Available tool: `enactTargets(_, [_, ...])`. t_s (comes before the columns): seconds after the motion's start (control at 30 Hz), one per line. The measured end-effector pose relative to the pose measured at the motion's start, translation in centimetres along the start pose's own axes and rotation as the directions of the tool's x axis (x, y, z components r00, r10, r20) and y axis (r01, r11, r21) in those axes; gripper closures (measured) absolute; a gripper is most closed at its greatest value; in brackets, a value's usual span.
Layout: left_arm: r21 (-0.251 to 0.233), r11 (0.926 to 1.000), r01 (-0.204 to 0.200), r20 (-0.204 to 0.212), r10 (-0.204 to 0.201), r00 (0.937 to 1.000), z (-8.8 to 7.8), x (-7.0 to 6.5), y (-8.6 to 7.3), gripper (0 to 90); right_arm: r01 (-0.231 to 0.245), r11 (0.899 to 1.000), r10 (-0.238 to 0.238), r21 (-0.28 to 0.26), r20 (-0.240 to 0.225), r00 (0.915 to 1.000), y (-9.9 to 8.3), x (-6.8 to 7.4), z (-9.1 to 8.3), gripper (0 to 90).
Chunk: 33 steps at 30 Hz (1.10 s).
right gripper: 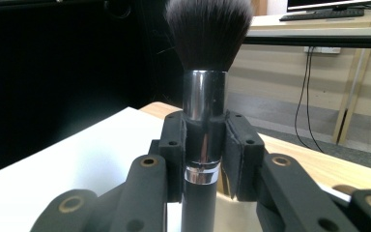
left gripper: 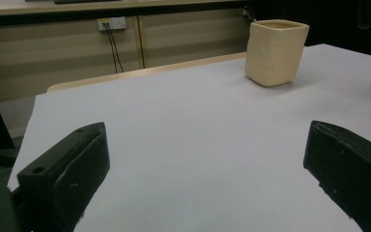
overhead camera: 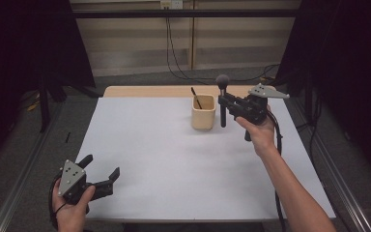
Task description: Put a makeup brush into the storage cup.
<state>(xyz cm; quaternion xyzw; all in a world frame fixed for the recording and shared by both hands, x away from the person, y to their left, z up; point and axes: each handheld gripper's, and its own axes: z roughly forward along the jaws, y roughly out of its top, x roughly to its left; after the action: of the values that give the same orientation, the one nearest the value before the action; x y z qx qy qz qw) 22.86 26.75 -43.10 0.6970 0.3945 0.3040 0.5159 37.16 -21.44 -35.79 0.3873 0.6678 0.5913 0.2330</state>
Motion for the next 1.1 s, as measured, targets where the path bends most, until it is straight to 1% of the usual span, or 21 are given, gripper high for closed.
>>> enactTargets(0.1, [-0.007, 1.0, 0.006, 0.001, -0.006, 1.0, 0.0, 0.0, 0.0, 2.6, 0.001, 1.0, -0.001, -0.004, -0.001, 1.0, 0.6, 0.2, 0.7, 72.1])
enactTargets(0.23, [-0.008, 1.0, 0.002, -0.004, -0.002, 1.0, -0.1, 0.0, 0.0, 2.6, 0.0, 1.0, 0.0, -0.01, -0.002, 1.0, 1.3, 0.3, 1.6, 72.0])
enactTargets(0.3, [-0.008, 1.0, 0.0, -0.003, 0.0, 1.0, 0.0, 0.0, 0.0, 2.7, -0.01, 1.0, 0.01, -0.011, -0.003, 0.9999, 1.5, 0.3, 2.1, 72.0])
enactTargets(0.37, [-0.002, 1.0, -0.008, -0.001, 0.008, 1.0, 0.0, 0.0, 0.0, 2.7, -0.009, 1.0, 0.009, -0.004, 0.004, 1.0, 1.5, 0.4, 2.6, 72.0])
enactTargets(0.47, [-0.001, 1.0, -0.006, 0.002, 0.006, 1.0, 0.0, 0.0, 0.0, 2.6, -0.015, 1.0, 0.015, -0.011, 0.004, 0.9999, 1.6, 0.2, 3.3, 72.0])
enactTargets(0.6, [-0.005, 1.0, 0.004, -0.001, -0.004, 1.0, 0.0, 0.0, 0.0, 2.6, -0.01, 1.0, 0.01, -0.024, 0.004, 0.9999, 1.8, 0.1, 3.9, 72.0])
enactTargets(0.77, [-0.005, 1.0, 0.005, 0.005, -0.005, 1.0, 0.0, 0.0, 0.0, 2.6, 0.002, 1.0, -0.001, -0.016, 0.025, 0.9997, 2.2, -0.2, 4.9, 72.0])
enactTargets(0.83, [-0.007, 1.0, 0.006, 0.005, -0.006, 1.0, 0.0, 0.0, 0.0, 2.6, 0.001, 1.0, 0.0, -0.025, 0.028, 0.9996, 2.3, -0.3, 5.3, 72.0])
enactTargets(0.97, [-0.008, 0.9999, 0.009, 0.004, -0.009, 1.0, 0.0, 0.0, 0.0, 2.6, 0.003, 1.0, -0.003, -0.021, 0.041, 0.9992, 2.3, -0.7, 6.3, 72.0])
enactTargets(1.1, [-0.007, 1.0, 0.006, 0.007, -0.006, 1.0, 0.0, 0.1, 0.0, 2.6, 0.013, 1.0, -0.012, -0.022, 0.057, 0.9983, 2.7, -1.0, 7.1, 72.0])
